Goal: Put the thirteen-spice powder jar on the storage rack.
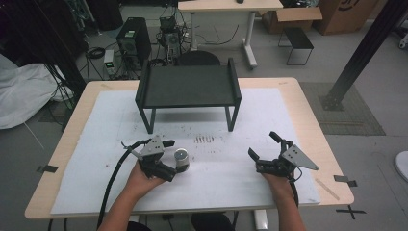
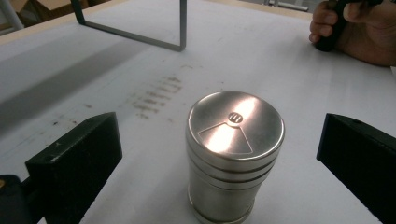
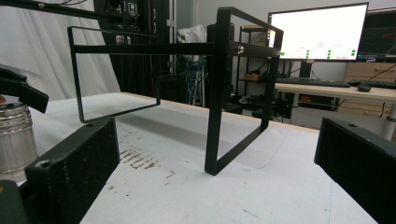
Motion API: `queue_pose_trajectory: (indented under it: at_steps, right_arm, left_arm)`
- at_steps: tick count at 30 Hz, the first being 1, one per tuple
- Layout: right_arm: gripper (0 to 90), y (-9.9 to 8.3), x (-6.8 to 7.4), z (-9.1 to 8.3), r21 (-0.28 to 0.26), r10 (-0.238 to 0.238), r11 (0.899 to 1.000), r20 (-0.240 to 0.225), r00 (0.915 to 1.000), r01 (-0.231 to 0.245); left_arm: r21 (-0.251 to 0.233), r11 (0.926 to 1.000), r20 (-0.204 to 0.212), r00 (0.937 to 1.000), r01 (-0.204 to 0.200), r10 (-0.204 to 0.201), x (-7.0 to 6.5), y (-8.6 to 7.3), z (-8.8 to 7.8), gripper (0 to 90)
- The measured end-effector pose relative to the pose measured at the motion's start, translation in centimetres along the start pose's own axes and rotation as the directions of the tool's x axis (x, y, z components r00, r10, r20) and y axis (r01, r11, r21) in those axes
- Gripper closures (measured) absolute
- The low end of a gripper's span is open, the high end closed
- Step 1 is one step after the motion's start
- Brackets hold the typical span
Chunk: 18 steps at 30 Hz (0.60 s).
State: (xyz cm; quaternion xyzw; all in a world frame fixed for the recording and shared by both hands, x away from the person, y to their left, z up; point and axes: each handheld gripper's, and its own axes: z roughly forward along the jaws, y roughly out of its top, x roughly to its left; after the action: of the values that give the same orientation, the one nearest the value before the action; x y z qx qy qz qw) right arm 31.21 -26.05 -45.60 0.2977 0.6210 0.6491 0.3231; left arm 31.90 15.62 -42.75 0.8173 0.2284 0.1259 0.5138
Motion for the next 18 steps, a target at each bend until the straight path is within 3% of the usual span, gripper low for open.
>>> queue_pose_trajectory:
  at_steps: [8, 18]
  right_arm:
    - [0.0, 0.00, 0.00, -0.01, 0.000, 0.000, 1.000, 0.000, 1.0000, 0.000]
    - [0.0, 0.00, -0.01, -0.01, -0.001, 0.000, 1.000, 0.000, 1.0000, 0.000]
  left_arm:
    - [0.043, 0.9991, -0.006, 1.0000, 0.005, -0.005, -0.01, 0.08, 0.27, 3.5]
    - [0.064, 0.9979, -0.002, 0.9999, 0.014, -0.013, 0.02, 0.12, 0.35, 11.4]
